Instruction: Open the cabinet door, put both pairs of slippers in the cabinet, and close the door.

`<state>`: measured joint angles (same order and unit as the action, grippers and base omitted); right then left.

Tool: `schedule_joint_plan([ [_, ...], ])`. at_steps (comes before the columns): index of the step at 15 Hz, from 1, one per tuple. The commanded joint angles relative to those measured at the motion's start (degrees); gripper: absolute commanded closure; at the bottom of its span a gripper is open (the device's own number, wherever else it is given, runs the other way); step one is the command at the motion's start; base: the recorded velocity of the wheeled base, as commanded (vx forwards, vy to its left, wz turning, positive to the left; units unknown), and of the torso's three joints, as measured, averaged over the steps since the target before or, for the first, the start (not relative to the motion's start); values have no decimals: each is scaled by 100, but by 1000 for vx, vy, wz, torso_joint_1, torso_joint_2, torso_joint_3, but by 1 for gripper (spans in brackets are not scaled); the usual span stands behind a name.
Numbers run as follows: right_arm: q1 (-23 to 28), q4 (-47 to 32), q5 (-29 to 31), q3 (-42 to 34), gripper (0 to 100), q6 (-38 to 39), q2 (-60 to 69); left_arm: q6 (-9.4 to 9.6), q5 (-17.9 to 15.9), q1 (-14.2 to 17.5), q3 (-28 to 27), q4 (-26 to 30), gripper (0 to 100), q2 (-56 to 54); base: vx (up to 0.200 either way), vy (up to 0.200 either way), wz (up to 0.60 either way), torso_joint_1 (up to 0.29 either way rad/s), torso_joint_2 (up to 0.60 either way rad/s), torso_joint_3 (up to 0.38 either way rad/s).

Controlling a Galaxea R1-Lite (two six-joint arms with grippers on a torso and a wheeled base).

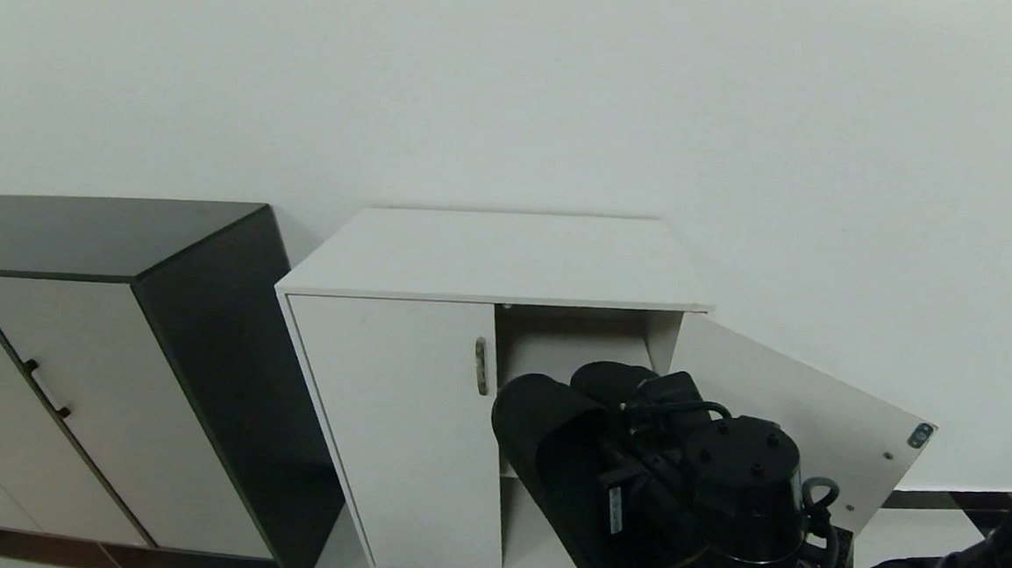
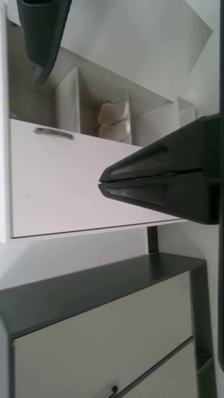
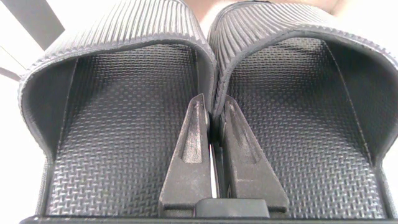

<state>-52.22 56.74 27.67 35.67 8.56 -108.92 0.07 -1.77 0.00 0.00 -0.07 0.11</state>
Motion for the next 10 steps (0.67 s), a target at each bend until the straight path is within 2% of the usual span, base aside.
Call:
schedule_joint_plan([
  [1, 2, 57, 1, -43, 100, -3, -6, -7, 1, 0, 0, -1, 100, -2, 0, 0, 0, -212, 540, 320],
  [10, -7, 171, 1, -86, 100, -3, -103, -7, 1, 0, 0, -1, 100, -2, 0, 0, 0, -186, 503, 318],
])
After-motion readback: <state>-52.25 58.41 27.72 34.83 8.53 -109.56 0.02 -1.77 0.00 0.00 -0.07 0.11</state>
